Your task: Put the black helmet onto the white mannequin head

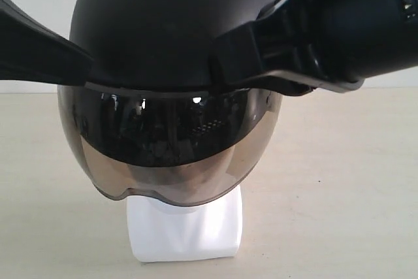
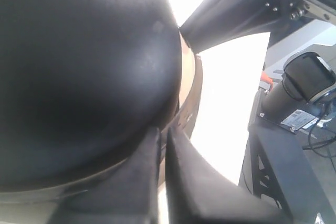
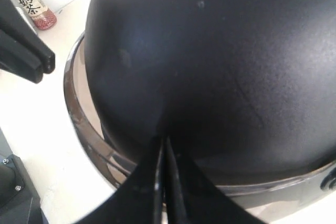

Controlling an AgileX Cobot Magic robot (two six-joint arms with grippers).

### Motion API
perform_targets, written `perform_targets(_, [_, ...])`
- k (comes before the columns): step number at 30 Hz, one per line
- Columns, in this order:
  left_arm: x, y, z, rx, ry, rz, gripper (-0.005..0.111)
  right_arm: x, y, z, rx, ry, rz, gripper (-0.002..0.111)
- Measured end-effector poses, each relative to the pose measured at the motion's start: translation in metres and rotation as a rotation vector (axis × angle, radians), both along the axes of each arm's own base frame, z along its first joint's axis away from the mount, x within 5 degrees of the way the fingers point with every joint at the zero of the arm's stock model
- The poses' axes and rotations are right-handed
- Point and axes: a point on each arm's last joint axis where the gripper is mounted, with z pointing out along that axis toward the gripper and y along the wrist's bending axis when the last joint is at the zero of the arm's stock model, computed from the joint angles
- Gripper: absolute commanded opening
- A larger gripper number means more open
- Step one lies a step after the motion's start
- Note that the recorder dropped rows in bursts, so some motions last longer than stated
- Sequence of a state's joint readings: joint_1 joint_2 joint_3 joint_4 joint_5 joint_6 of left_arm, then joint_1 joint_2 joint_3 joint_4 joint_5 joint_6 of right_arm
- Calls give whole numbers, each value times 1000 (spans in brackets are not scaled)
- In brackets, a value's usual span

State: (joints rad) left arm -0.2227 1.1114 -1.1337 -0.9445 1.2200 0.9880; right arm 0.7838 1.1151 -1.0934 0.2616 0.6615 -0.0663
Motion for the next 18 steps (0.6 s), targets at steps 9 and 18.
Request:
perform_targets(9, [0, 0, 0, 0, 0, 0, 4, -1, 0, -3, -7, 22, 3, 0])
perform_targets(18, [0, 0, 0, 6, -1, 1, 4, -4, 0, -26, -46, 99, 7, 0])
